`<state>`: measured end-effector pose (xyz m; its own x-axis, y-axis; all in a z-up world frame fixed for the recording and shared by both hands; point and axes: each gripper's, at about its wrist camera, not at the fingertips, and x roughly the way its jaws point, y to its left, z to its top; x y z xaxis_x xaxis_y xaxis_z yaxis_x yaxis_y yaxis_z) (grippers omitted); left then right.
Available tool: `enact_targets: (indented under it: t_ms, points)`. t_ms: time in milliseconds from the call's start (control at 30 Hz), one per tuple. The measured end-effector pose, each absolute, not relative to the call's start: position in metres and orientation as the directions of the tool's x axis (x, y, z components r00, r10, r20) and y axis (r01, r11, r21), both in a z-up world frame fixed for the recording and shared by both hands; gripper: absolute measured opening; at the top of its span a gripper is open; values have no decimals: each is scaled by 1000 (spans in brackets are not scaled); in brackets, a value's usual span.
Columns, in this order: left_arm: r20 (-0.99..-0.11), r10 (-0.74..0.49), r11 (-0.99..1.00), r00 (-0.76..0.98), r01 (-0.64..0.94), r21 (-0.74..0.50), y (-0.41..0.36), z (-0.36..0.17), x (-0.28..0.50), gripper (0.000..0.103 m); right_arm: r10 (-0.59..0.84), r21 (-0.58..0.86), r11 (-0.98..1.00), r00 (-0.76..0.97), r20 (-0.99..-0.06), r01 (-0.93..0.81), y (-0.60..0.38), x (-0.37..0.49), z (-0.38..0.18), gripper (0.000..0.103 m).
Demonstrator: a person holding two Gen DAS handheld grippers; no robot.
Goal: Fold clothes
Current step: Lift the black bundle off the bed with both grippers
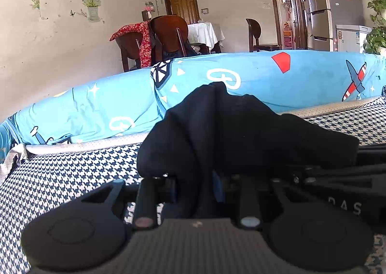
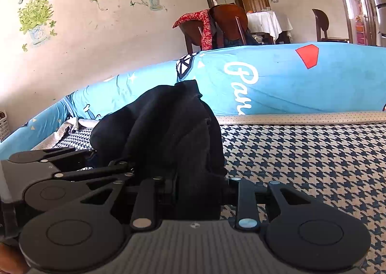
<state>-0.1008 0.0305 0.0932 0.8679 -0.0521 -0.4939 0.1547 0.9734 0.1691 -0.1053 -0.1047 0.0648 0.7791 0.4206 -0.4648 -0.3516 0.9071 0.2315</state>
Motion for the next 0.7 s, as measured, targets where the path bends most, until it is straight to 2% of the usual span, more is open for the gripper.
enact_targets:
  t_ms: [700]
  points:
    - [-467, 14, 983, 884, 73, 168, 53, 93, -92, 27, 476, 228, 880, 765, -435, -418, -79, -87, 70, 29]
